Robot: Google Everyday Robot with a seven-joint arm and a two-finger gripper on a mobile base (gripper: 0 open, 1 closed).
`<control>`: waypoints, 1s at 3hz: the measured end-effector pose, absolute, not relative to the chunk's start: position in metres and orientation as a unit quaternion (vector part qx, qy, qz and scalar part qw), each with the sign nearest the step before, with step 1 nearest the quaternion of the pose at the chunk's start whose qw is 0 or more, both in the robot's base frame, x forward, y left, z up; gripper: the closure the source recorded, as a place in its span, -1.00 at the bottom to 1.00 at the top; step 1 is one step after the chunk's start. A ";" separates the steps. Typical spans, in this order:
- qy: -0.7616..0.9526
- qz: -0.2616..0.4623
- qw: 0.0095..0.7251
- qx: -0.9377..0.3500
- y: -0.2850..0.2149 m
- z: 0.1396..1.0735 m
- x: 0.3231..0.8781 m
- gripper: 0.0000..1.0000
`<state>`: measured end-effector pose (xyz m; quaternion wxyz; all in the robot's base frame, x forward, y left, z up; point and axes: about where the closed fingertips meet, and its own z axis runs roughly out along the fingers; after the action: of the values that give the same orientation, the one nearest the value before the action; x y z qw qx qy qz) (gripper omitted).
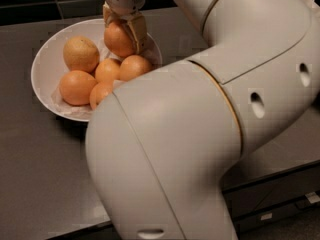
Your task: Pick orange from white bowl
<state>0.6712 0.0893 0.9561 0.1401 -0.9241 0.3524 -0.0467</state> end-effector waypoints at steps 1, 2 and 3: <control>0.341 -0.057 0.143 -0.928 0.093 0.967 0.665 1.00; 0.332 -0.068 0.143 -0.930 0.096 0.978 0.658 1.00; 0.325 -0.081 0.141 -0.932 0.102 0.992 0.652 1.00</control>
Offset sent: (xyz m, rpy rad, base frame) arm -0.0287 0.0104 0.0340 -0.0316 -0.0614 0.0575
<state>0.6519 0.1018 0.9919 0.1405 -0.9318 0.3246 -0.0814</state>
